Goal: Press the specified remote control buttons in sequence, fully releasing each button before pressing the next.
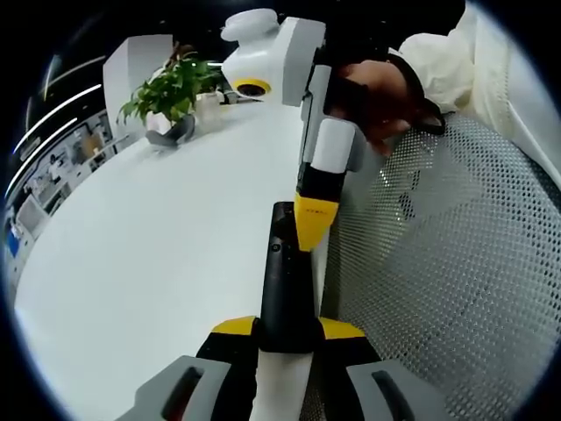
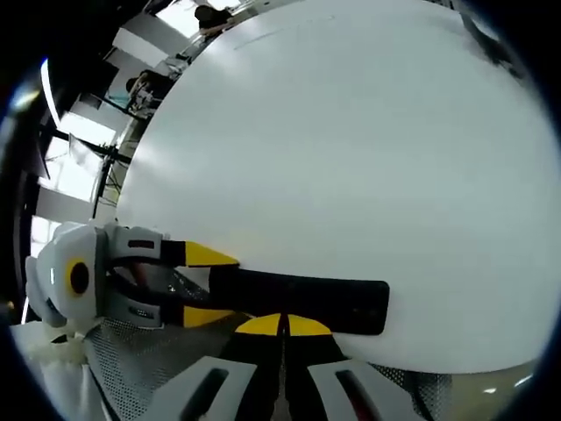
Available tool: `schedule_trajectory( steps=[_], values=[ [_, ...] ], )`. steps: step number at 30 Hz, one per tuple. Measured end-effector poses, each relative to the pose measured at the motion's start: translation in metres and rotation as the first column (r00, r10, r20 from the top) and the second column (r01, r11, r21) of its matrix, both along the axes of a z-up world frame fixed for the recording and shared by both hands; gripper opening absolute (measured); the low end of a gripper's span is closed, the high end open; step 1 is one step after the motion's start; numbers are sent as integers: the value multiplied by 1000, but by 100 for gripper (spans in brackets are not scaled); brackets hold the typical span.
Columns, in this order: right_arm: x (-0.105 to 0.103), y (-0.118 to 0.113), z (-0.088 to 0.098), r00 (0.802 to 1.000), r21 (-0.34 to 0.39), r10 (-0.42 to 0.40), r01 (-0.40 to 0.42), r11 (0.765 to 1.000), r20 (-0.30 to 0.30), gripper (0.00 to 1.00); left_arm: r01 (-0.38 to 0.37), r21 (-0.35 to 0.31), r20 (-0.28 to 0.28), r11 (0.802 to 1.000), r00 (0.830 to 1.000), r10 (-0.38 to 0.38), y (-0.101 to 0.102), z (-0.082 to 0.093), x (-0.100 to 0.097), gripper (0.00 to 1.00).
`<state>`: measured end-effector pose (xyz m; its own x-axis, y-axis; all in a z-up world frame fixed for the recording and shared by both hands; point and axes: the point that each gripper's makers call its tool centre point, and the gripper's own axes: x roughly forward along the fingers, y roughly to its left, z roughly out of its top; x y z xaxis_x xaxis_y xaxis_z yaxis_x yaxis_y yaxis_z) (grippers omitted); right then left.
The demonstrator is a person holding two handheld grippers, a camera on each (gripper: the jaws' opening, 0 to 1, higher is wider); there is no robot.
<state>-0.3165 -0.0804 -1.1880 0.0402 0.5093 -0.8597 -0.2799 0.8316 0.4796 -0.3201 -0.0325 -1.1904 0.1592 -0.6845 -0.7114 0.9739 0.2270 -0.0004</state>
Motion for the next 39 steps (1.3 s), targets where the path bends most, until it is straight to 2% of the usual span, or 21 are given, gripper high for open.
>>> schedule_trajectory(
  steps=[13, 21, 27, 31, 39],
  values=[
    [0, 0, -1, 1000, 9, -22, 22, 1000, -8, 0, 5, 2, 3, 1000, 1000, -5, 0, 0, 0, 25],
    [1, -1, 0, 996, 61, -72, 76, 995, -59, 0, 6, 5, 5, 1000, 1000, -6, 0, 0, 0, 25],
    [8, 8, 11, 994, 147, -102, 105, 984, -26, 0, 5, 6, 4, 1000, 1000, -5, 0, 0, 1, 26],
    [12, 11, 12, 996, 160, -91, 90, 983, 0, 0, 8, 4, 5, 1000, 1000, -8, -1, 0, 0, 25],
    [10, 14, 9, 998, 143, -58, 56, 988, 9, 0, 12, -2, 9, 1000, 1000, -12, -3, -1, 0, 25]
  ],
)
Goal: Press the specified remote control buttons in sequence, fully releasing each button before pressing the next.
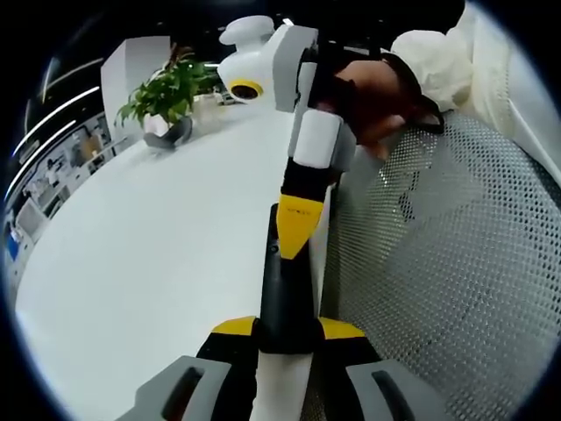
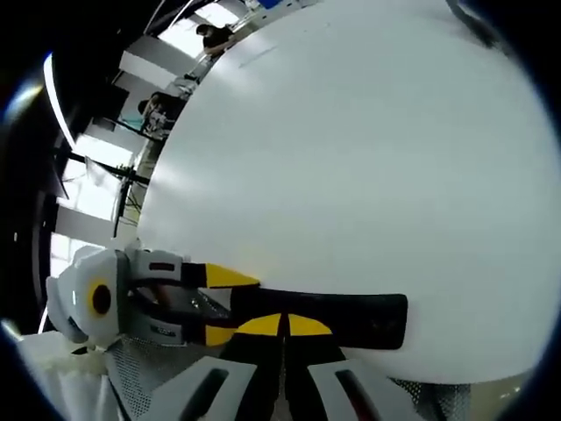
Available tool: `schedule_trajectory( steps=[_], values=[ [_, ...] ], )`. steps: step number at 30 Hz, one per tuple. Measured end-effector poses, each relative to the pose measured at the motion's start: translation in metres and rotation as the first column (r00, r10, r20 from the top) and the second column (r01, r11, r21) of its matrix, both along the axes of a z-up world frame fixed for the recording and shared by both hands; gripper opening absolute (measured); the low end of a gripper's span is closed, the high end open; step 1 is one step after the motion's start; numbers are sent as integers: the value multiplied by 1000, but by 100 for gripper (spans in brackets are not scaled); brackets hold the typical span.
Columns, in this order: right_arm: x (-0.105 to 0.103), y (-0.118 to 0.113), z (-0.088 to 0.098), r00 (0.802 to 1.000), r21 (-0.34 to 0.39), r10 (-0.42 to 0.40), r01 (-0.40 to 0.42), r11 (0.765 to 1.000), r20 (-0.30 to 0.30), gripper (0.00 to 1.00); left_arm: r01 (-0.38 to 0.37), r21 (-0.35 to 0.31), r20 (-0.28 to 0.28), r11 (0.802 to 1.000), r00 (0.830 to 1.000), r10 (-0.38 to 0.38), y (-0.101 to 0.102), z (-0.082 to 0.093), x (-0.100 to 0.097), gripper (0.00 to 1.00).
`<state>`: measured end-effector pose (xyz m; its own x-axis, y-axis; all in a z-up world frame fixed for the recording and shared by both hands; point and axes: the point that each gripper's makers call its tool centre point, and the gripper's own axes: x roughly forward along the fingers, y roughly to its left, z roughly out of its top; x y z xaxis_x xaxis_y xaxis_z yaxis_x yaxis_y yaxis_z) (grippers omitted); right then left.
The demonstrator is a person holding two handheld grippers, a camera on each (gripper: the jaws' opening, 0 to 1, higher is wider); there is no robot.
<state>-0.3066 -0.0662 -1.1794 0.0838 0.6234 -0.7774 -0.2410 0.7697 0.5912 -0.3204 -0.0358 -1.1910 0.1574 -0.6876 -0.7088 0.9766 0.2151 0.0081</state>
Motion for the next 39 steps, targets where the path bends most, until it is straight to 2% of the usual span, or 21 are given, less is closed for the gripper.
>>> schedule_trajectory(
  steps=[6, 15, 23, 25, 29, 39],
  values=[
    [0, 0, -3, 1000, -24, 27, -27, 999, 8, 0, 0, -6, 0, 1000, 1000, 0, 0, 0, 0, 25],
    [3, -3, -5, 999, -4, -37, 37, 999, -13, 0, 2, -7, -1, 1000, 1000, -2, 0, 0, 0, 25],
    [5, -3, -6, 1000, -32, -27, 27, 999, 17, 0, -4, 10, -7, 1000, 1000, 5, 2, 0, 1, 25],
    [5, -2, -5, 999, -43, -18, 19, 999, 27, 0, -7, 13, -8, 1000, 1000, 7, 2, 1, 1, 25],
    [4, -1, -5, 996, -83, 54, -47, 995, 76, 0, -8, 16, -12, 1000, 1000, 9, 2, 0, 1, 25],
    [1, 0, -3, 996, -87, 64, -59, 995, 63, 0, -12, 12, -15, 1000, 1000, 12, 2, 0, 1, 25]
  ],
)
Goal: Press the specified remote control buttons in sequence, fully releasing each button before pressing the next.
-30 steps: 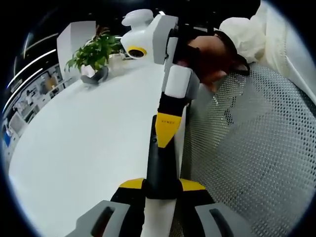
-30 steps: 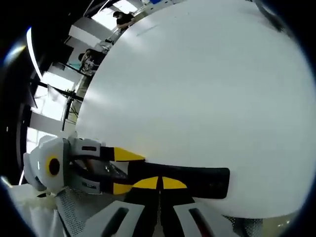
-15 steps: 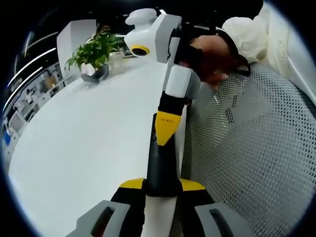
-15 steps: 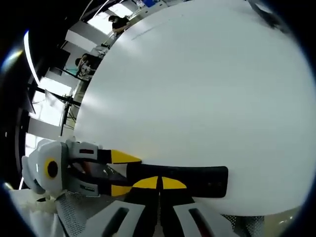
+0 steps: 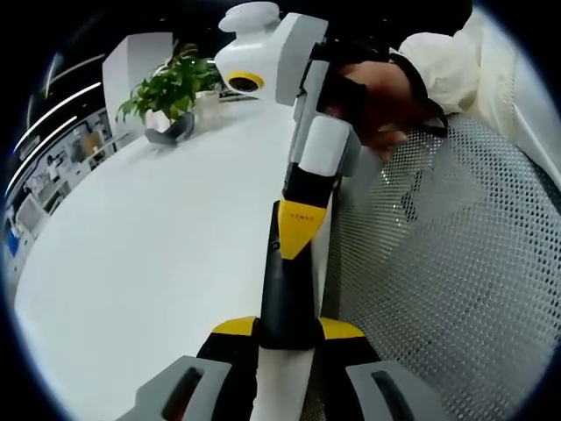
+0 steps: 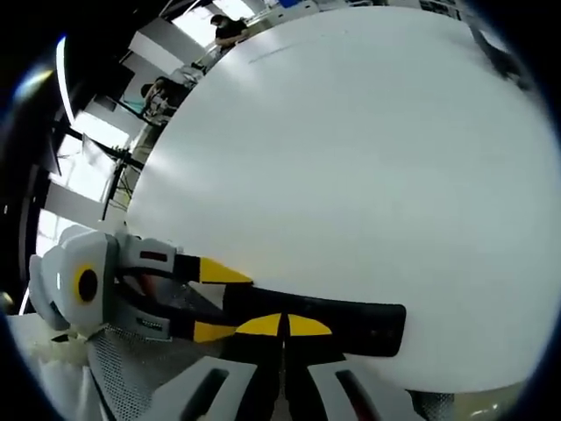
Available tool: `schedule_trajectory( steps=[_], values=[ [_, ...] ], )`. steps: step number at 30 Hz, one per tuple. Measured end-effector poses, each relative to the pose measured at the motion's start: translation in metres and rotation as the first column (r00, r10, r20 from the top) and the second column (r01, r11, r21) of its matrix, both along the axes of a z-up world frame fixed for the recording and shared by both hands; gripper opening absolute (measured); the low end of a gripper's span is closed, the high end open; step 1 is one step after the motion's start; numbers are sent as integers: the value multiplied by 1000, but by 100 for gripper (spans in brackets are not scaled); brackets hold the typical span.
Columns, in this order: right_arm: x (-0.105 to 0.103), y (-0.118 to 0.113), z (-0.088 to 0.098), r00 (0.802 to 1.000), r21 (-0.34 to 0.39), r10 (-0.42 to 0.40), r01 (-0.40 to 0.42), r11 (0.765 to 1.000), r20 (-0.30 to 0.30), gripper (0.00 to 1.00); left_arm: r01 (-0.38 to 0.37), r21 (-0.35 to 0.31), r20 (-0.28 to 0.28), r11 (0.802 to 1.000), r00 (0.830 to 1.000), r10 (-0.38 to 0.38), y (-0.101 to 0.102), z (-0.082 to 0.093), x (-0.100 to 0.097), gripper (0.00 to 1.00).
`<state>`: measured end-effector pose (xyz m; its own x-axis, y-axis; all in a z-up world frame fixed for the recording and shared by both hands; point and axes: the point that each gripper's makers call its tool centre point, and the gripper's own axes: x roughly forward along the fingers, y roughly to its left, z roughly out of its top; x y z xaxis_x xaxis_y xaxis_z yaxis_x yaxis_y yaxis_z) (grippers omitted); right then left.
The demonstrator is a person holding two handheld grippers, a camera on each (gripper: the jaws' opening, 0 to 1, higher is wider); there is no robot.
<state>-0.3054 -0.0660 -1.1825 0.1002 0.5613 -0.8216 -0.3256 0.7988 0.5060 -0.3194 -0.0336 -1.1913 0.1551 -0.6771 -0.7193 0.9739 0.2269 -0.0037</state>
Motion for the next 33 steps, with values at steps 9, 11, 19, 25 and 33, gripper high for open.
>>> schedule_trajectory(
  steps=[9, 11, 19, 25, 33],
  values=[
    [-1, 11, 3, 999, 29, 42, -42, 999, 13, 0, 0, -2, 0, 1000, 1000, 0, 0, 0, 0, 25],
    [-3, 14, 5, 998, 28, 64, -65, 997, 26, 0, 0, -3, 0, 1000, 1000, 0, 0, 1, 0, 25],
    [-4, 13, 2, 994, -6, 97, -97, 995, 46, 0, 0, -3, -2, 1000, 1000, 0, -1, 1, 0, 25],
    [-2, 12, 1, 994, -11, 94, -94, 996, 58, 0, -17, -6, -4, 1000, 1000, 17, -3, 1, 2, 25],
    [0, 11, 0, 994, -12, 89, -88, 996, 59, 0, -27, -7, -1, 1000, 1000, 27, -4, 1, 3, 24]
  ],
)
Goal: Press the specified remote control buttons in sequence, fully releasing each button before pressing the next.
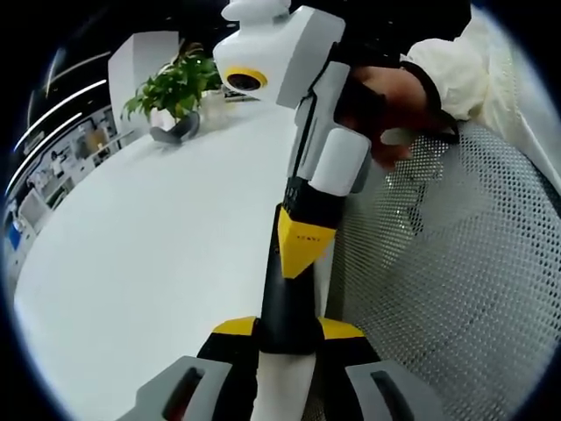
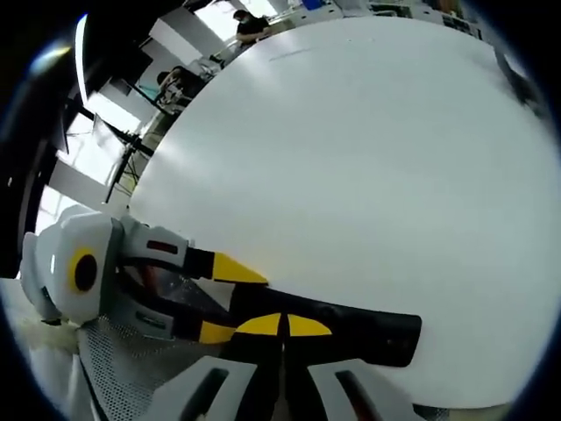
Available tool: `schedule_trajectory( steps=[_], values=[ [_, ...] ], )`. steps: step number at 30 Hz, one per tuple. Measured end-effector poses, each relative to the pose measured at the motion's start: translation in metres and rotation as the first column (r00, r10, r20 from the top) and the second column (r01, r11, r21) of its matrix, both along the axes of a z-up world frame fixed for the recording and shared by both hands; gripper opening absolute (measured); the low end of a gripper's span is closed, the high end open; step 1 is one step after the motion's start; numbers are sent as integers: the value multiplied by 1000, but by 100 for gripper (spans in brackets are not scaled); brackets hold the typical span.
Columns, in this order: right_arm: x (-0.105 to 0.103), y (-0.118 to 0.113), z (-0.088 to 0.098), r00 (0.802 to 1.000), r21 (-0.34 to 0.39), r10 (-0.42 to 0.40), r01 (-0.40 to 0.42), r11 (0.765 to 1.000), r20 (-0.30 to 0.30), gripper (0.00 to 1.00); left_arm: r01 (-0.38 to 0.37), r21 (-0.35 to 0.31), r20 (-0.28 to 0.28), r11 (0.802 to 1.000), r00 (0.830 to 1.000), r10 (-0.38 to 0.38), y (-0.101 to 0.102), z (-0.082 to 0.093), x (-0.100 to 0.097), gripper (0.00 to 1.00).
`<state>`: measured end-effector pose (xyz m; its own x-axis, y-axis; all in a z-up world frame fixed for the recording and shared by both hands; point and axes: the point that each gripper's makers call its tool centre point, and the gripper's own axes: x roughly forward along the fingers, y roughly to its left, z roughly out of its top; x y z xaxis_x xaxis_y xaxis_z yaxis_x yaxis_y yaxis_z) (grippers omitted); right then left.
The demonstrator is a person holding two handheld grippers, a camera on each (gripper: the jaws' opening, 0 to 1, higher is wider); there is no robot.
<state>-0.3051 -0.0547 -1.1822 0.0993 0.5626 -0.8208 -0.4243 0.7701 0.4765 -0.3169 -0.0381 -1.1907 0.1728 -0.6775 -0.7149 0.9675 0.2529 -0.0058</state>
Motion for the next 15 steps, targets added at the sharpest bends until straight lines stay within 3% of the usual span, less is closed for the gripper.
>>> schedule_trajectory(
  steps=[10, 15],
  values=[
    [3, -3, 1, 1000, 14, -17, 17, 1000, -12, 0, -36, 5, -4, 999, 999, 36, -1, 0, 3, 25],
    [6, -4, 7, 999, 0, -10, 10, 1000, 38, 0, -40, -3, -3, 999, 999, 40, -3, 0, 5, 25]
  ],
)
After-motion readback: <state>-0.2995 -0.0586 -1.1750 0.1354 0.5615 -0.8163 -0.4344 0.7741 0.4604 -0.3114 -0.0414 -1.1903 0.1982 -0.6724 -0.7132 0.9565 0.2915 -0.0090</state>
